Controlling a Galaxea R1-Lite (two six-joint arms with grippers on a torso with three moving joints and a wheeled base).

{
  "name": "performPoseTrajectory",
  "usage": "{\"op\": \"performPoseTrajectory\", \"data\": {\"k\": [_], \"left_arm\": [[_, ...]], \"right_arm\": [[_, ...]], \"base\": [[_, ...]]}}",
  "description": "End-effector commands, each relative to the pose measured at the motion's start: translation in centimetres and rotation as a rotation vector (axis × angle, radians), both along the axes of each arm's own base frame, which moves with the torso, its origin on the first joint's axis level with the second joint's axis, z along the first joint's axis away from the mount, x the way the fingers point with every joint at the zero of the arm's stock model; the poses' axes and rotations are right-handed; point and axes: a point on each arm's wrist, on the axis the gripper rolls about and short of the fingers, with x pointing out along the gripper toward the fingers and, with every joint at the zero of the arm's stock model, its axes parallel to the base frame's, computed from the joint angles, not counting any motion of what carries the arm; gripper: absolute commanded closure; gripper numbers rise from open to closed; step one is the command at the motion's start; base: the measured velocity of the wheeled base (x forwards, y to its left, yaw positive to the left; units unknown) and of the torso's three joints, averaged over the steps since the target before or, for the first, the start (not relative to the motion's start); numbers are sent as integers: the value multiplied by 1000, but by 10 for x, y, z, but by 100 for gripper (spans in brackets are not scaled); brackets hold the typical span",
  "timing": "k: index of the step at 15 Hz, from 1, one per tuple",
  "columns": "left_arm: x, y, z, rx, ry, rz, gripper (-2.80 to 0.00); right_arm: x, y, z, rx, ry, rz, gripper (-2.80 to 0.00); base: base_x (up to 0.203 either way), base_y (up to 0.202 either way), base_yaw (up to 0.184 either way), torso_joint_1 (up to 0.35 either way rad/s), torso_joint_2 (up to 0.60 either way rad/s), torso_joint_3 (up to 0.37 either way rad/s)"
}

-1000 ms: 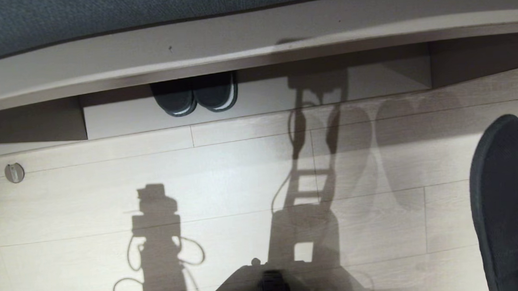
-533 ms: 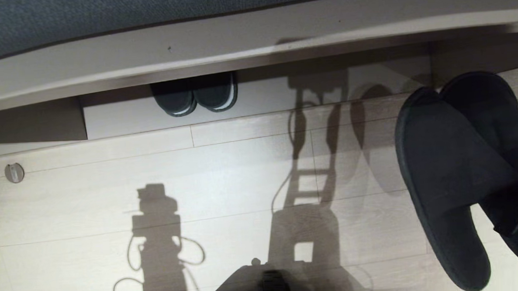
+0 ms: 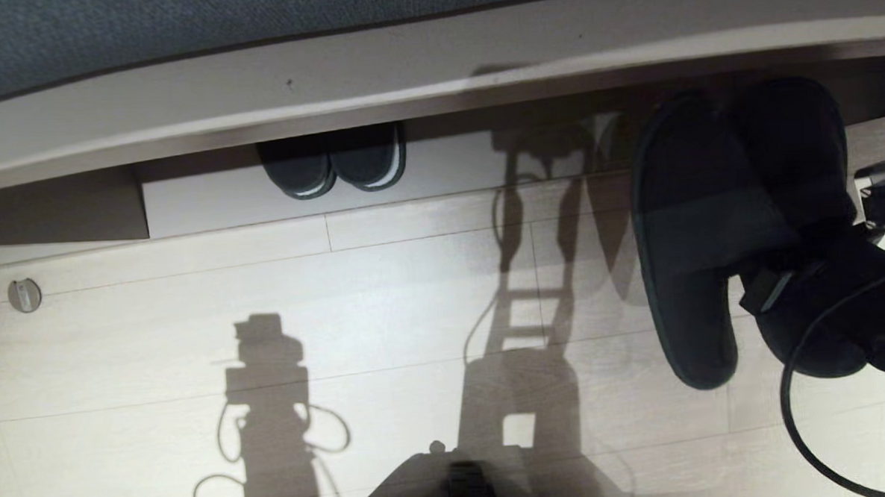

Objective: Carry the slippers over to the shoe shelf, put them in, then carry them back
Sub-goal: Place the slippers into the shoe cabinet

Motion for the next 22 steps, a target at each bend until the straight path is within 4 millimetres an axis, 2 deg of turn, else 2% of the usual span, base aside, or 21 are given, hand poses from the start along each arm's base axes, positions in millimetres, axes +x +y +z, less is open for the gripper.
{"op": "performPoseTrajectory", "data": {"k": [1, 2, 5, 7, 9, 17, 20, 22], "left_arm": [[0, 0, 0, -1, 1, 2, 0], [0, 0, 0, 0, 1, 2, 0], [0, 0, 0, -1, 1, 0, 0], [0, 0, 0, 1, 1, 0, 0], [0, 0, 0, -1, 1, 0, 0], [0, 0, 0, -1, 1, 2, 0], [0, 0, 0, -1, 1, 0, 0], [0, 0, 0, -1, 0, 0, 0]], "right_arm": [[21, 6, -5, 21, -38, 1, 0], [33, 9, -7, 32, -55, 3, 0], [60, 16, 5, 56, -142, 10, 0], [69, 18, 10, 58, -158, 14, 0], [87, 23, 25, 63, -211, 36, 0], [146, 38, 57, 59, -295, 90, 0], [170, 43, 61, 64, -318, 91, 0], [178, 45, 66, 69, -327, 94, 0]], "base": [[0, 0, 0, 0, 0, 0], [0, 0, 0, 0, 0, 0], [0, 0, 0, 0, 0, 0], [0, 0, 0, 0, 0, 0], [0, 0, 0, 0, 0, 0], [0, 0, 0, 0, 0, 0], [0, 0, 0, 0, 0, 0], [0, 0, 0, 0, 0, 0]]}}
